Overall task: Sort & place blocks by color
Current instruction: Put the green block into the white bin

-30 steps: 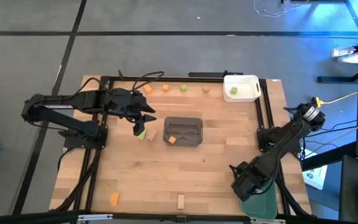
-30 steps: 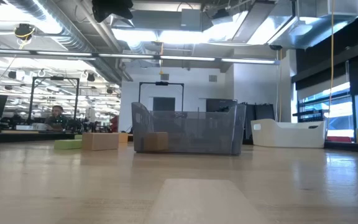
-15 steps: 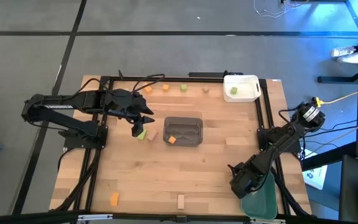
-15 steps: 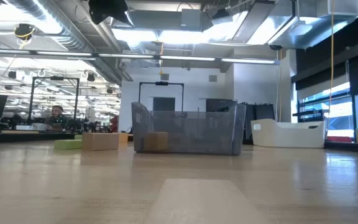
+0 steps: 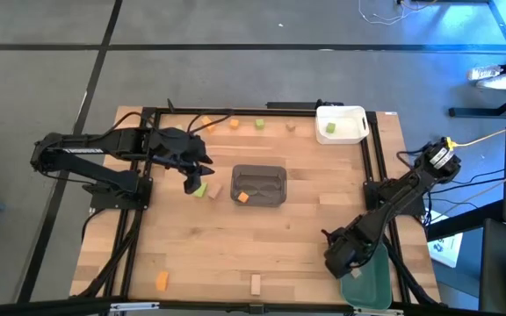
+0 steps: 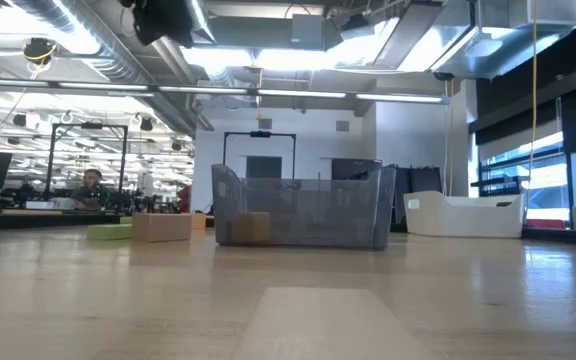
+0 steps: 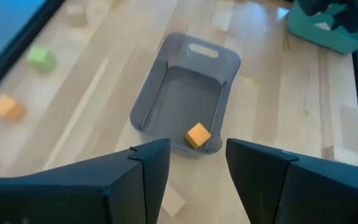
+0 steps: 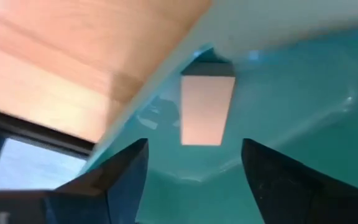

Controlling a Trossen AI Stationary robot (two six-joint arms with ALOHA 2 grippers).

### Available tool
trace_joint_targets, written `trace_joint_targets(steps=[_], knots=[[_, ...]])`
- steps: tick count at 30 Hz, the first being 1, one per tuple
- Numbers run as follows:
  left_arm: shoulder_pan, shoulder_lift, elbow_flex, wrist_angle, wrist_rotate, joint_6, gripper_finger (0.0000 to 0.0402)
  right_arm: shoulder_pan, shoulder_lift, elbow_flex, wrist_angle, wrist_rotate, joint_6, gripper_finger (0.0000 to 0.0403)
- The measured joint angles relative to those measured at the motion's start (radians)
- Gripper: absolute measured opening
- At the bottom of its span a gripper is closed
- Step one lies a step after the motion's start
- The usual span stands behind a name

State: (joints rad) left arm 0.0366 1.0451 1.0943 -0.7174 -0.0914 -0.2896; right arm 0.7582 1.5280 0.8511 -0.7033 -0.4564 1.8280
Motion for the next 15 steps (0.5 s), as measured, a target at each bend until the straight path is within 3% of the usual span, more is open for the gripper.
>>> trace_joint_targets(steps=[7,15], knots=[[0.003,0.003,0.0,-0.14,-0.098,-0.261,0.0151,0.0,-0.065,0.213,-0.285,0.241,0.032,0.0258],[0.002,0.108,-0.001,-0.309,-0.135,-0.571,0.0151,0.001,-0.076,0.516,-0.633,0.698,-0.006,0.0261]])
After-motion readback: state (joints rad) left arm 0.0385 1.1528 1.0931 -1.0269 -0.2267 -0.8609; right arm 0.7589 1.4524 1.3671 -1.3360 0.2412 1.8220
